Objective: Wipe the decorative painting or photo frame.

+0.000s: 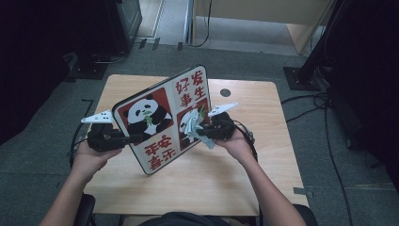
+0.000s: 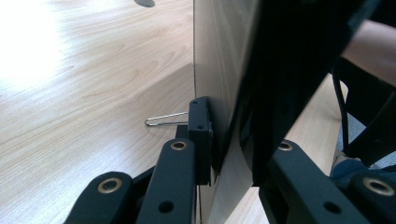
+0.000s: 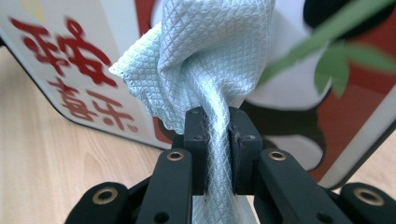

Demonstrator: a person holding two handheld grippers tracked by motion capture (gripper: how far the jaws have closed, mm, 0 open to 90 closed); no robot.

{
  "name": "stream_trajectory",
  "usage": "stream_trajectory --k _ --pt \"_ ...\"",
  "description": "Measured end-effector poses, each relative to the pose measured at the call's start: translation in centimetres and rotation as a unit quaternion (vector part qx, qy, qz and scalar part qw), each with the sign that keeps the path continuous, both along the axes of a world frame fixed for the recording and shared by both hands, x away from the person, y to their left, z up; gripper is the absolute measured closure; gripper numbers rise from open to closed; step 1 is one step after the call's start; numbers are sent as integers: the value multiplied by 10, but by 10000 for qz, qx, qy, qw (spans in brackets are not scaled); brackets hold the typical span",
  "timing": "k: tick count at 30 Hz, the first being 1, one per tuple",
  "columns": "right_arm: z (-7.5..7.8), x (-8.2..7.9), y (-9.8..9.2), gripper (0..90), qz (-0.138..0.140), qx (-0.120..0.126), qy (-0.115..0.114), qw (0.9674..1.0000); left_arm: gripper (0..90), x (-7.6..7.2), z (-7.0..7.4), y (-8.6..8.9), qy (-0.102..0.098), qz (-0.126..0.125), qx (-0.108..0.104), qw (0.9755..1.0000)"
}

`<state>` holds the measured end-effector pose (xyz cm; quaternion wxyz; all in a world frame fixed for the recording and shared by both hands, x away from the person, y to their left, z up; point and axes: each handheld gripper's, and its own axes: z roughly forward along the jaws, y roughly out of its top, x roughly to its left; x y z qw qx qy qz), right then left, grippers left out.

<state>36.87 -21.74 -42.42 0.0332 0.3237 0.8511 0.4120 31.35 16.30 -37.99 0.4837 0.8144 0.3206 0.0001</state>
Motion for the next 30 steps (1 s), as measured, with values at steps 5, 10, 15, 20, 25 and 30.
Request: stream_trajectory --k 5,10,15,20,25,30 --pt "25 5 4 804 54 -35 -92 9999 795 0 0 0 3 -8 4 10000" --pt "54 11 10 803 133 40 -232 9996 796 0 0 1 5 -14 7 10000" --pt "86 16 19 803 234 132 -428 9987 797 1 0 1 10 -11 3 10000" --pt "117 20 30 803 348 138 -698 9969 796 1 -1 1 14 -22 -8 10000" --pt "143 22 42 803 444 108 -930 9946 796 1 -1 1 23 -17 -17 10000" --pt "159 25 53 802 480 105 -1163 9920 792 2 -1 1 46 -49 -43 10000"
